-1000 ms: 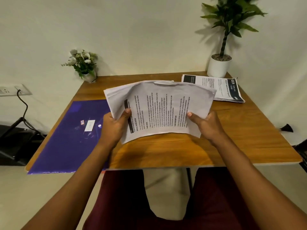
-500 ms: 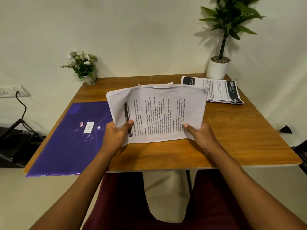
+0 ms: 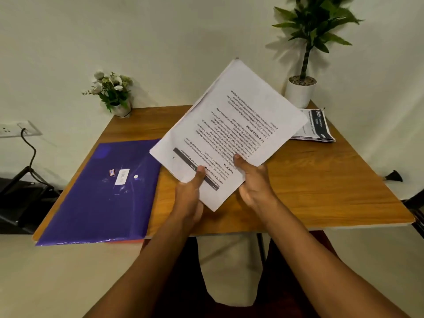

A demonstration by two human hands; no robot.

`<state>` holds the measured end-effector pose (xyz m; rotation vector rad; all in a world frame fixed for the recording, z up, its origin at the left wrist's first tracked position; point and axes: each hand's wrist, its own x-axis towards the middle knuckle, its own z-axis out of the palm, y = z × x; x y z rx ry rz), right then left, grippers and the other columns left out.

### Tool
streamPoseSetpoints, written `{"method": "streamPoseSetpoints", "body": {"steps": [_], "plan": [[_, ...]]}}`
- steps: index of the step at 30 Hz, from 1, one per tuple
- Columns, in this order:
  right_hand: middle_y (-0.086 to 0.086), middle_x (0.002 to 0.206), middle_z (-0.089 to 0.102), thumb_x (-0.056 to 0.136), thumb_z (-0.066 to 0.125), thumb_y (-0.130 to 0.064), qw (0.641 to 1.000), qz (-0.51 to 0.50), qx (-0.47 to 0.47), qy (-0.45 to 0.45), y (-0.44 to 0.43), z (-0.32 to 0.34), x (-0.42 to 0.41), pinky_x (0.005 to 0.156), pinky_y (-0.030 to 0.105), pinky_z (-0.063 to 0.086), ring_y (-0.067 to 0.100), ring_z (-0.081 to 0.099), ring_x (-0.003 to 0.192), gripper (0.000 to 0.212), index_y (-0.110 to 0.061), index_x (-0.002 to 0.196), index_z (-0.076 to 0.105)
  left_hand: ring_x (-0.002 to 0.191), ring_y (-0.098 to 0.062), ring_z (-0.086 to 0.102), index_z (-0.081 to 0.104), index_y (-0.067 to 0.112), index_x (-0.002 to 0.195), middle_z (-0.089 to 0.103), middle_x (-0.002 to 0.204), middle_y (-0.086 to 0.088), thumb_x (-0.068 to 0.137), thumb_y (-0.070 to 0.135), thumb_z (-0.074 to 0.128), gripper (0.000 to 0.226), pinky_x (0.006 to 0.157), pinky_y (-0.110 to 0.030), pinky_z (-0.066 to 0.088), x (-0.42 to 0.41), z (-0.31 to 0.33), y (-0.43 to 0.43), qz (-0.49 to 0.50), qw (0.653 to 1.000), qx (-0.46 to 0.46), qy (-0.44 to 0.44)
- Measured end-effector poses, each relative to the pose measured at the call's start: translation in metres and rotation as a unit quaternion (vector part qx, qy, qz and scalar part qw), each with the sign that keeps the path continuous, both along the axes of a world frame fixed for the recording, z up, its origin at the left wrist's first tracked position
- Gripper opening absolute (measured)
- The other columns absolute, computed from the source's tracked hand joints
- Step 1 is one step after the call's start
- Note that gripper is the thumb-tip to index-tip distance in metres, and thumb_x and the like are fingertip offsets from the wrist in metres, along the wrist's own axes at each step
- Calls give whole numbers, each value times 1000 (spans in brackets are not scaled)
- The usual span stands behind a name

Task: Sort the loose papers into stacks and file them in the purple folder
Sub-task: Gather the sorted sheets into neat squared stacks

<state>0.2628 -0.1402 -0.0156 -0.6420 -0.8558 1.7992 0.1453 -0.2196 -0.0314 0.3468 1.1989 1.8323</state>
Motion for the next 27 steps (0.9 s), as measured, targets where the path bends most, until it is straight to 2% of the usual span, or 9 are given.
{"method": "streamPoseSetpoints", "body": {"steps": [5,8,13,16,18,21,23,25,27], "plan": [[12,130,68,94,61,9,996,3,59,-71,19,5,15,106,57,48,31,65,121,41,-15,127,62,107,-31,72,57,11,134,73,121,-8,90,12,73,46,74,-43,63,-47,9,-6,-12,995,-30,93],[6,120,73,94,65,2,983,12,104,-148,31,16,30,102,55,52,26,69,113,31,-22,112,70,103,-30,73,64,12,125,76,112,-8,83,18,80,46,79,-42,63,-79,28,-4,-58,968,-72,233],[-4,114,76,91,74,-11,948,24,186,-255,41,31,41,103,53,51,19,70,110,27,-38,97,76,98,-26,75,67,11,125,78,106,-4,88,14,77,39,73,-33,63,-90,58,6,-157,924,-66,342],[-10,112,75,91,76,-18,930,29,230,-286,39,39,38,104,51,51,15,69,112,32,-50,94,74,102,-26,74,71,11,120,77,110,-4,90,29,76,35,84,-41,61,-78,67,12,-159,927,-35,337],[-15,107,75,92,74,-17,924,17,248,-290,38,43,37,104,49,52,13,69,110,31,-48,93,73,105,-25,73,71,13,121,76,113,-6,92,32,73,35,92,-46,58,-68,69,14,-133,938,-12,319],[-20,103,71,94,71,-15,919,-6,262,-295,35,47,35,101,38,53,7,68,107,27,-41,98,66,101,-19,74,73,24,113,78,107,2,96,33,68,20,91,-45,60,-55,68,14,-75,923,21,377],[-25,99,68,95,70,-16,917,-22,263,-297,32,49,36,91,23,54,-5,66,97,25,-40,99,63,99,-16,74,73,30,110,78,104,9,98,32,65,14,88,-41,61,-48,66,11,-56,909,43,411],[-28,95,67,96,69,-16,916,-32,266,-298,32,47,38,78,8,51,-16,65,87,23,-38,102,64,102,-13,73,72,22,116,77,106,9,100,29,63,20,87,-34,60,-44,61,7,-43,904,54,422],[-26,95,66,97,68,-16,913,-20,262,-312,29,38,39,69,4,50,-18,64,81,19,-28,111,67,104,-13,73,70,17,121,76,110,8,101,28,62,25,88,-35,60,-42,49,4,-50,909,47,412]]}}
